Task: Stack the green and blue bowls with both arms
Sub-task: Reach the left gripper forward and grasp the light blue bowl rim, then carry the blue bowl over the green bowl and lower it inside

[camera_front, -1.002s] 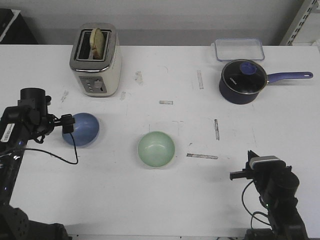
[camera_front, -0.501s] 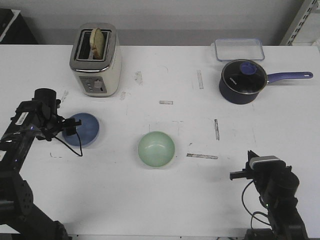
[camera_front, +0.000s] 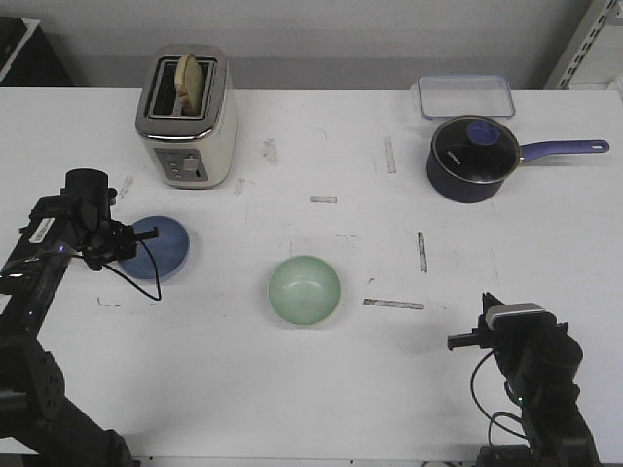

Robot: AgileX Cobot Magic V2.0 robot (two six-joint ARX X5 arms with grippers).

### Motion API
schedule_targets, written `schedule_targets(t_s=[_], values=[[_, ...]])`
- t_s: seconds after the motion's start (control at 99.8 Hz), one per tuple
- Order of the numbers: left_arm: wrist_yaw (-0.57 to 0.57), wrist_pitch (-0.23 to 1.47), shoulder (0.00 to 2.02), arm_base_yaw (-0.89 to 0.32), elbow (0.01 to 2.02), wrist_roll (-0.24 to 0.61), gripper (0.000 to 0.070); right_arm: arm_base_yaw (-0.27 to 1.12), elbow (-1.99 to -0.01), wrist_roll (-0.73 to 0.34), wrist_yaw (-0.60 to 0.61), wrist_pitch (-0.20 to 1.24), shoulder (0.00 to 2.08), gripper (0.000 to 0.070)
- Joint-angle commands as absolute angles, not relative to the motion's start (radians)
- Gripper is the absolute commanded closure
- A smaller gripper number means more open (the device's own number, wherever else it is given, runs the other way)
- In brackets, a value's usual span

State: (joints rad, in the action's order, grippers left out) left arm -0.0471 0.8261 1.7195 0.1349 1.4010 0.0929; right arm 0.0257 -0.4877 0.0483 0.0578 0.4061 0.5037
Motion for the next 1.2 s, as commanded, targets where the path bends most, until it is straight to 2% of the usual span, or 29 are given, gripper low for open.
schedule_targets(t_s=[0.0,0.19,0.381,0.601,0.771,0.962,1.192], values=[[-0.034,0.83,1.72,0.137,1.448,0.099,0.07,0.028,-0.496,0.043,0.058,0.397,0.506,0.0697],[0.062,0.868,1.665,0.136,1.561,0.135,0.07,0.028,-0.496,0.043,0.058,0.397,0.506,0.0697],[0.204,0.867,1.57,0.107,1.657,0.21,0.07,0.028,-0.496,0.043,0.058,0.397,0.506,0.0697],[0.29,0.865,1.483,-0.047,1.687,0.282,0.07,0.028,-0.496,0.043,0.059,0.397,0.506,0.0698],[0.289,0.879,1.483,-0.263,1.687,0.276,0.07,0.028,-0.496,0.043,0.059,0.398,0.506,0.0697],[0.252,0.902,1.552,-0.48,1.687,0.218,0.07,0.028,-0.496,0.043,0.059,0.398,0.506,0.0697],[0.148,0.955,1.689,-0.583,1.687,0.173,0.07,0.028,-0.496,0.043,0.059,0.398,0.505,0.0697]])
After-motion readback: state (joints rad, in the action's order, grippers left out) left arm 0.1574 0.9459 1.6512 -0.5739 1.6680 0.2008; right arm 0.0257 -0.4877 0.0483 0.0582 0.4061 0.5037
